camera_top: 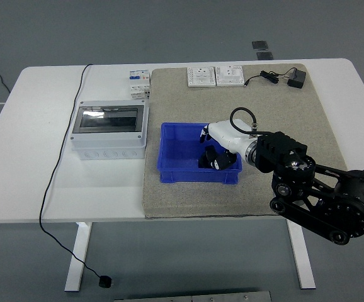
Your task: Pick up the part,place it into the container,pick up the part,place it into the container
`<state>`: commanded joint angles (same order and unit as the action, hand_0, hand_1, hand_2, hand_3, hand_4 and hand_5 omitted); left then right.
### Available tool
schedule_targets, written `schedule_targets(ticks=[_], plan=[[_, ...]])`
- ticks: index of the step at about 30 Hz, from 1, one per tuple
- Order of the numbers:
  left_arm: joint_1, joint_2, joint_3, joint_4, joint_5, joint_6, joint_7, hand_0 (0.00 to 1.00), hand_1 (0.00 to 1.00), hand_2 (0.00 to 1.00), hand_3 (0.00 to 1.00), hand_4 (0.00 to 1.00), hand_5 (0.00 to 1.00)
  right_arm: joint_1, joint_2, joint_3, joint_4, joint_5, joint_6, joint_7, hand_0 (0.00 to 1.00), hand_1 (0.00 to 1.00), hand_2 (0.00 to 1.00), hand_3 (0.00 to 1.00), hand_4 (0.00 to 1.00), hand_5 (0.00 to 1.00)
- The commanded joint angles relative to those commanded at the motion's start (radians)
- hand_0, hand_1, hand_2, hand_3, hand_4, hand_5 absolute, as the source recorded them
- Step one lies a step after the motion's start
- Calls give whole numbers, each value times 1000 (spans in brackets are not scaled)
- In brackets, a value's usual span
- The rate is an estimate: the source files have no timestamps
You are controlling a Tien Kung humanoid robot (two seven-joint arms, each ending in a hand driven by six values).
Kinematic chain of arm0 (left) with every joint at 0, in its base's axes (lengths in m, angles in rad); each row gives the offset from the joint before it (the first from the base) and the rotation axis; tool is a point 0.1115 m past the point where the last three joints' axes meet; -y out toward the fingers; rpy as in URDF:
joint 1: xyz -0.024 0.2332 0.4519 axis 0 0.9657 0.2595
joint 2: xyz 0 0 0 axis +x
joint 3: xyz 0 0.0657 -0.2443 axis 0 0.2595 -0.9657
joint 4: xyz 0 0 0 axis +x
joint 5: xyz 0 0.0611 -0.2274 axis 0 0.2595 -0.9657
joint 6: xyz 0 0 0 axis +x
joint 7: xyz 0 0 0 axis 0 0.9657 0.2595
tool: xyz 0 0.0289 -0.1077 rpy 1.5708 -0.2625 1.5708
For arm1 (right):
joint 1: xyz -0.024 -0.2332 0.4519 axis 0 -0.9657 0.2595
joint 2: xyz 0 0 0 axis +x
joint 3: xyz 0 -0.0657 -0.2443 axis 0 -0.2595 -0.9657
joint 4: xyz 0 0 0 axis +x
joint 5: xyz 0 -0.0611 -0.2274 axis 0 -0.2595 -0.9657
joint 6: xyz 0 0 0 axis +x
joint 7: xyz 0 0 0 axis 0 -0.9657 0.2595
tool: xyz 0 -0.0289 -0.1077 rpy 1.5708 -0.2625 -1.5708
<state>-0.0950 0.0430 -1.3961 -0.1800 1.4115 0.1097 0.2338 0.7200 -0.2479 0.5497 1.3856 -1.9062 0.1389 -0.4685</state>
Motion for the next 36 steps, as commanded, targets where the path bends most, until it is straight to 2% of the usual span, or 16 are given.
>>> schedule_targets(ticks=[4, 7, 8, 9, 13, 14, 18, 19, 20, 24, 25, 26, 30, 31, 32, 36], plan=[[1, 0, -1, 0, 1, 0, 0, 719, 591, 699, 568, 614, 484, -34, -26, 80, 67, 25, -20, 13, 183, 205, 710, 701, 823, 167], [2, 0, 0, 0, 0, 1, 0, 719, 591, 699, 568, 614, 484, -84, -58, 160, 125, 57, -96, 67, 183, 205, 710, 701, 823, 167], [2, -1, -1, 0, 0, 1, -1, 718, 591, 699, 567, 613, 482, -106, -69, 191, 133, 79, -136, 95, 226, 257, 655, 635, 814, 283], [3, -1, 0, 0, -1, 2, -1, 718, 591, 699, 567, 613, 482, -130, -79, 223, 133, 106, -175, 125, 226, 257, 655, 635, 814, 283], [4, -4, 5, 0, -14, 4, -2, 718, 591, 699, 567, 613, 482, -218, -96, 344, 64, 246, -322, 258, 226, 257, 655, 635, 814, 283], [5, -5, 5, 0, -15, 4, -2, 718, 591, 699, 567, 613, 482, -245, -95, 374, 36, 283, -359, 294, 248, 281, 631, 620, 726, 315], [6, -10, 7, 0, -20, 4, -3, 718, 591, 699, 567, 613, 482, -340, -89, 482, -58, 427, -487, 424, 248, 281, 631, 620, 726, 315], [6, -11, 8, 0, -21, 4, -3, 718, 591, 699, 567, 613, 482, -362, -87, 504, -78, 460, -512, 450, 248, 281, 631, 620, 726, 315], [7, -12, 8, 0, -23, 4, -4, 718, 592, 699, 567, 612, 482, -385, -85, 528, -100, 497, -539, 478, 264, 288, 627, 608, 809, 232], [7, -13, 6, 0, -21, 3, -4, 718, 592, 699, 567, 612, 482, -459, -59, 597, -179, 640, -623, 570, 264, 288, 627, 608, 809, 232], [7, -14, 5, 0, -18, 3, -4, 718, 592, 699, 567, 612, 482, -467, -50, 604, -194, 673, -633, 588, 264, 288, 627, 608, 809, 232], [7, -14, 4, 0, -16, 2, -3, 719, 592, 698, 568, 612, 481, -473, -41, 610, -207, 709, -640, 606, 295, 328, 629, 607, 831, 228], [8, -15, 1, 0, -12, 2, -2, 719, 592, 698, 568, 612, 481, -488, -15, 622, -235, 846, -641, 659, 295, 328, 629, 607, 831, 228], [8, -15, 1, 0, -11, 2, -2, 719, 592, 698, 568, 612, 481, -490, -14, 623, -237, 870, -639, 664, 295, 328, 629, 607, 831, 228], [8, -15, 1, 0, -12, 2, -2, 718, 593, 699, 572, 613, 481, -493, -12, 624, -239, 906, -635, 673, 305, 335, 629, 609, 820, 270], [9, -16, 3, 0, -17, 2, -3, 718, 593, 699, 572, 613, 481, -493, -14, 623, -240, 1003, -627, 690, 305, 335, 629, 609, 820, 270]])
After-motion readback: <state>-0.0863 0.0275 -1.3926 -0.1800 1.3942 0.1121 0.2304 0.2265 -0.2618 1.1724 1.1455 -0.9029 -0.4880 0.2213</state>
